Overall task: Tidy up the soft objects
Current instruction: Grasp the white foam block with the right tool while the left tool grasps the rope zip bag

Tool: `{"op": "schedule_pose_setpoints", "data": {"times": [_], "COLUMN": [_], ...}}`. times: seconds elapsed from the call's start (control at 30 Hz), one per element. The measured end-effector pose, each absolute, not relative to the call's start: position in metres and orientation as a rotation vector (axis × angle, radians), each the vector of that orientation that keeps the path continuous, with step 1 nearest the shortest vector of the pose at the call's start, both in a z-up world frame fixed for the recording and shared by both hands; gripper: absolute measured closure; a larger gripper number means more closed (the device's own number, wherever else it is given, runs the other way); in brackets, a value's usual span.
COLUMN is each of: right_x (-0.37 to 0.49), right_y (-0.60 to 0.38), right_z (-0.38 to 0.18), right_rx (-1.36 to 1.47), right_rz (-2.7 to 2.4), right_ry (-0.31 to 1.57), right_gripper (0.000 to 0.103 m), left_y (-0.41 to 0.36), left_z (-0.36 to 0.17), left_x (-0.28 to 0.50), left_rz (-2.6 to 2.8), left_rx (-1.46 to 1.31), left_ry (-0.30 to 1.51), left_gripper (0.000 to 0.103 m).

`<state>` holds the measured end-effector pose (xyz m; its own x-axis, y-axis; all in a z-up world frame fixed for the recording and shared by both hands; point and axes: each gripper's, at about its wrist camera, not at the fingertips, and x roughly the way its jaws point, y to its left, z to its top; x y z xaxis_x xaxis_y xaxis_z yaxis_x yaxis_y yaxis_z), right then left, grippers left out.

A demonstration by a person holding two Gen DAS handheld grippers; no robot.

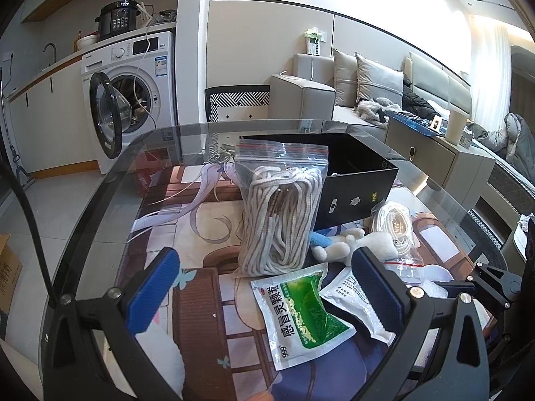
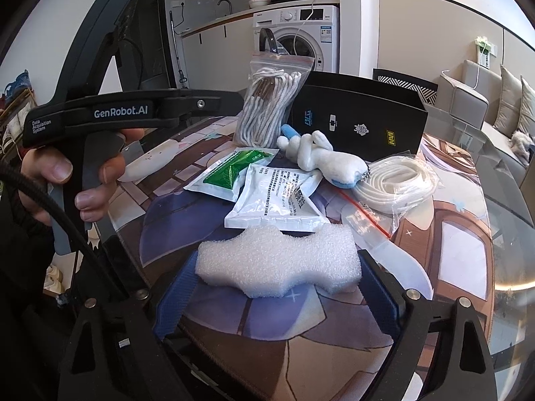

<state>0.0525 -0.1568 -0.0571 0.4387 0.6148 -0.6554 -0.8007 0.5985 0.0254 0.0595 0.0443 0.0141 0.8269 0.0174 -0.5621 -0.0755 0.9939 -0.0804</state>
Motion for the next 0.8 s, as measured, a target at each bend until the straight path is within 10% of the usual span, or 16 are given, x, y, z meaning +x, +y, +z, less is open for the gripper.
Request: {"op": "schedule_pose_setpoints", "data": {"times": [0.8], "right_x": [0.061], "right_y": [-0.19], "right_z": [-0.014], "right_rx": [-0.195], "right_rz": [0.817], "right_ry": [0.547], "right_gripper": [0.011], "left_y": [0.048], "left_z": [0.003], "left_x": [0.092], "left_rz": [0.072], "left_rx": [-0.067], "left_ry": [0.659], "left_gripper": [0.0]}}
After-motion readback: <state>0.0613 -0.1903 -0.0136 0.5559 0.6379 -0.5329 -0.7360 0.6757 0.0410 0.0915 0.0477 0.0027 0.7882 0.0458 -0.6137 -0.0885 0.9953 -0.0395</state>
